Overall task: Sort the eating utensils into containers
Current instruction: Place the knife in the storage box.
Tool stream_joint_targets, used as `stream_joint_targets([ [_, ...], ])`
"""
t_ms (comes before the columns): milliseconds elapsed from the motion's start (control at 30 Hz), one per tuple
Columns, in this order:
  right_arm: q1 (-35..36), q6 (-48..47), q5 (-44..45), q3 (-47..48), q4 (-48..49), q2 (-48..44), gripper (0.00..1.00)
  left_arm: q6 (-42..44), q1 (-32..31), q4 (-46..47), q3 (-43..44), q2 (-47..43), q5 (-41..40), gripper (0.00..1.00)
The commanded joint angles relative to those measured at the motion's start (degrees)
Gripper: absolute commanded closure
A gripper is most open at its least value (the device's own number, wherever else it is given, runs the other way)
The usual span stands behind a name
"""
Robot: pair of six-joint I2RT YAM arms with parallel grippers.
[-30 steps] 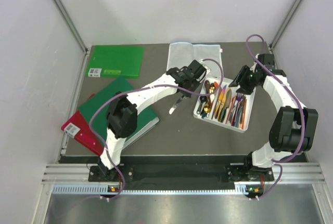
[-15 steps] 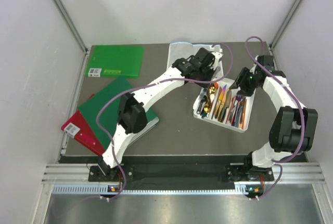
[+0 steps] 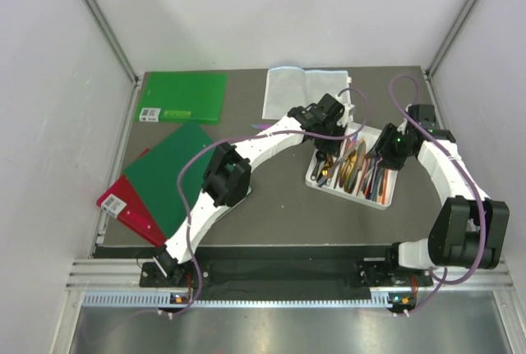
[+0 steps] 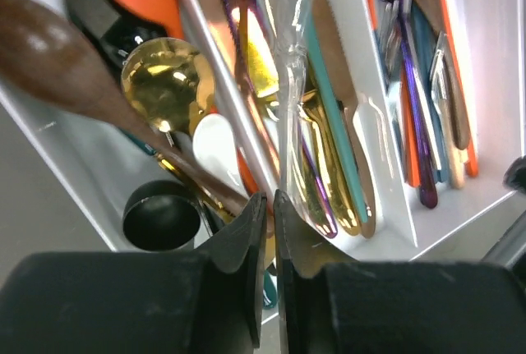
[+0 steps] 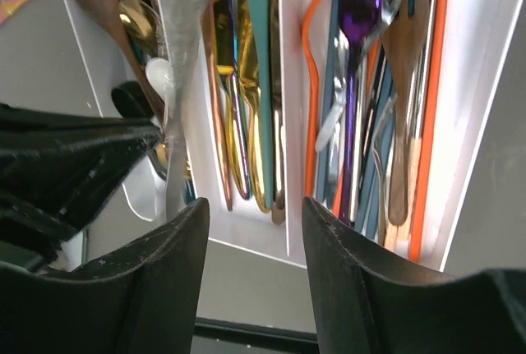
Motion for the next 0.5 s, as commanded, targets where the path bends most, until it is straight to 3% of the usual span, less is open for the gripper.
stream_joint_targets([
  [0,-0.39,0.72,0.76,-2.25,-1.3,-3.54,0.51,-2.78,0.3,5.94,4.76,0.2,2.06,1.0],
  [233,-0.48,-0.06,0.94,-4.8,-0.95,-6.62,0.51,-5.95,-0.66,8.32,11.18,4.16,3.82,1.0],
  [467,-0.22,0.28,-4.94,-6.12,3.88,-4.96,0.46,-4.81,0.74,6.04,8.99,2.41,1.71,0.97],
])
